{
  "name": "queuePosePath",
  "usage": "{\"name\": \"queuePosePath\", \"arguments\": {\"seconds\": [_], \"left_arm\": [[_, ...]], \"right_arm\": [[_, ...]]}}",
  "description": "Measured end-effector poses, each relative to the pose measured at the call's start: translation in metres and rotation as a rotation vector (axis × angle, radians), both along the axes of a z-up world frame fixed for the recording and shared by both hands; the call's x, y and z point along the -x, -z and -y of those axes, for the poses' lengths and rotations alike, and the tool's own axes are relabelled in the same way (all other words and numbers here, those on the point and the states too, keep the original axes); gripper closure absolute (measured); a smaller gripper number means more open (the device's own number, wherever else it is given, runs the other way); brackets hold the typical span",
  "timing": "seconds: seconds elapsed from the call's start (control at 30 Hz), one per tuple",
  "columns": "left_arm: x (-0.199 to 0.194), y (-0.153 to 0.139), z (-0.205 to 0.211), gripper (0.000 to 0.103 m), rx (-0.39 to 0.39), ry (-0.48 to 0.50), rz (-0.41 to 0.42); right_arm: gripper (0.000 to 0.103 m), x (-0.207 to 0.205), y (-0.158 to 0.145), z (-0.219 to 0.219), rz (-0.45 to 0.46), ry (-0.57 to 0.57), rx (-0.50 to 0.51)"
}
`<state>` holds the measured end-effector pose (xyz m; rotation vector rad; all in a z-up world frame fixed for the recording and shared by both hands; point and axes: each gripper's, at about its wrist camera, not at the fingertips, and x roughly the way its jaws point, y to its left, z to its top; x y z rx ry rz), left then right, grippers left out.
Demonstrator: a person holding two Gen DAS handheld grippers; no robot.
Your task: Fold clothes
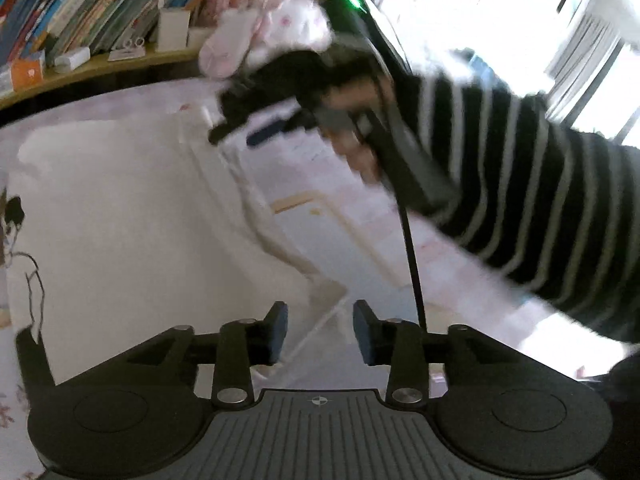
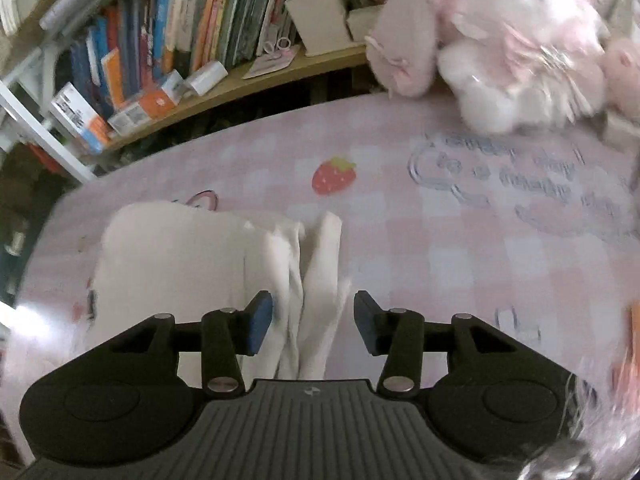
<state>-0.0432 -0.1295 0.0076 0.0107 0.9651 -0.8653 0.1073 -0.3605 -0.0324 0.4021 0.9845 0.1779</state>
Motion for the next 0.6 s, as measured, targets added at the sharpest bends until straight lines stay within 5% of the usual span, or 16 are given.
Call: {"name": "queuePosePath", "arguments": {"seconds": [0.13, 0.27, 0.4, 0.53, 0.6], "left_arm": [[-0.004, -0.002, -0.052, 0.059, 0.032, -0.182, -0.013], [-0.005, 0.012, -0.099, 0.06, -0.067, -0.352, -0.017], [-0.004, 0.021, -0.111, 0.059, -0.172, -0.346, 0.028], [0.006, 0.025, -0.105, 0.042, -0.24, -0.247, 0.111], [0.015, 0.026, -0.101, 0.039, -0.272, -0.191, 0.163]], "right_arm": [[0.059, 0.052, -0.004, 0.011, 0.004, -0.04, -0.024], [0.059, 0.109, -0.014, 0.007, -0.009, -0.103, -0.077], [0.063, 0.136, -0.021, -0.017, -0.035, -0.133, -0.06], [0.068, 0.146, -0.019, -0.038, -0.09, -0.12, 0.017], [0.092, 0.143, -0.015, -0.04, -0.115, -0.074, 0.009]]}}
